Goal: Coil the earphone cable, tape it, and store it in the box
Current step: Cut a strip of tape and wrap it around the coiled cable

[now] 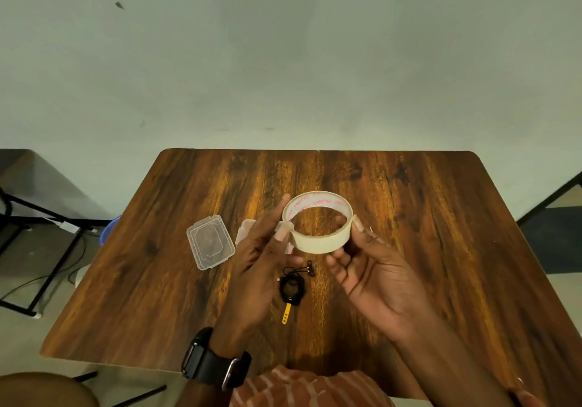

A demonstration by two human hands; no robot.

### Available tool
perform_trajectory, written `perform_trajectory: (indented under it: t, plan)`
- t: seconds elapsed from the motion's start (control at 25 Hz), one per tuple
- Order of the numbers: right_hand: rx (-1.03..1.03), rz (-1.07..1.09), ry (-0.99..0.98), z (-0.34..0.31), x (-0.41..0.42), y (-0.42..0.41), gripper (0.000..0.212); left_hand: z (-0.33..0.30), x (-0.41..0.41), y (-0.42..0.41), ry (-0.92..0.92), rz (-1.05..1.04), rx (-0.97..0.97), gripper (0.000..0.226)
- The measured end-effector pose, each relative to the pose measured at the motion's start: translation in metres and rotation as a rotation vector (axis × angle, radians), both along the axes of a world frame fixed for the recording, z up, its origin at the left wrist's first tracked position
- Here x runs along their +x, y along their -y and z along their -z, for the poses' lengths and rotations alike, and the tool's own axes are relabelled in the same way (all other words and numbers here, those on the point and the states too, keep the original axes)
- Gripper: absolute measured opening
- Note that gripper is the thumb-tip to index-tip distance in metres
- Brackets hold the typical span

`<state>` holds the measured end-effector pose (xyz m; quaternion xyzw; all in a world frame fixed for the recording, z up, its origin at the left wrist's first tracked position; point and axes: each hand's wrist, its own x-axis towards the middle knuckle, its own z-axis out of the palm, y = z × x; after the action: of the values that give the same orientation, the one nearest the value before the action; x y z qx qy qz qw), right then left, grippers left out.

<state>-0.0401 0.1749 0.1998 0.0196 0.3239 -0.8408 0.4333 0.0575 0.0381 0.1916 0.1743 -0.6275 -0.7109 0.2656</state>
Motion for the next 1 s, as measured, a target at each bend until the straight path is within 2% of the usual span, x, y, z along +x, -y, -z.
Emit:
perform_trajectory:
  t: [0.08, 0.2, 0.24, 0.32, 0.44, 0.52, 0.56, 0.76, 0.88, 1.0]
  plan:
    - [-0.019, 0.0, 0.113, -0.007, 0.001, 0.003, 0.019, -0.002, 0.0, -0.001, -0.004, -0.01, -0.078, 0.066]
    - [-0.039, 0.026, 0.131, -0.011, 0.003, 0.006, 0.031, -0.007, -0.004, -0.002, -0.006, -0.074, -0.117, 0.053]
    - [-0.032, 0.035, 0.081, -0.011, 0.004, 0.007, 0.035, -0.009, -0.005, -0.002, 0.006, -0.107, -0.106, 0.046]
    - [0.069, 0.05, -0.156, -0.01, 0.006, 0.008, 0.033, -0.015, -0.009, -0.005, 0.042, -0.198, -0.089, 0.036]
    - [0.328, 0.155, -0.582, -0.004, 0.008, 0.011, 0.021, -0.026, -0.012, -0.011, 0.032, -0.323, -0.161, 0.036]
    - [0.386, 0.216, -0.806, -0.001, 0.01, 0.015, 0.008, -0.031, -0.013, -0.015, 0.032, -0.345, -0.222, 0.04]
    - [0.387, 0.237, -0.882, 0.0, 0.011, 0.016, 0.009, -0.033, -0.013, -0.017, 0.042, -0.335, -0.238, 0.043]
    - [0.309, 0.222, -1.0, 0.0, 0.009, 0.011, 0.017, -0.04, -0.011, -0.01, 0.02, -0.241, -0.353, 0.044]
    - [0.283, 0.186, -1.013, 0.0, 0.006, 0.009, 0.017, -0.044, -0.006, -0.003, -0.012, -0.197, -0.567, 0.054]
    - [0.248, 0.178, -1.007, 0.0, 0.007, 0.01, 0.024, -0.047, -0.002, -0.004, -0.065, -0.249, -0.867, 0.058]
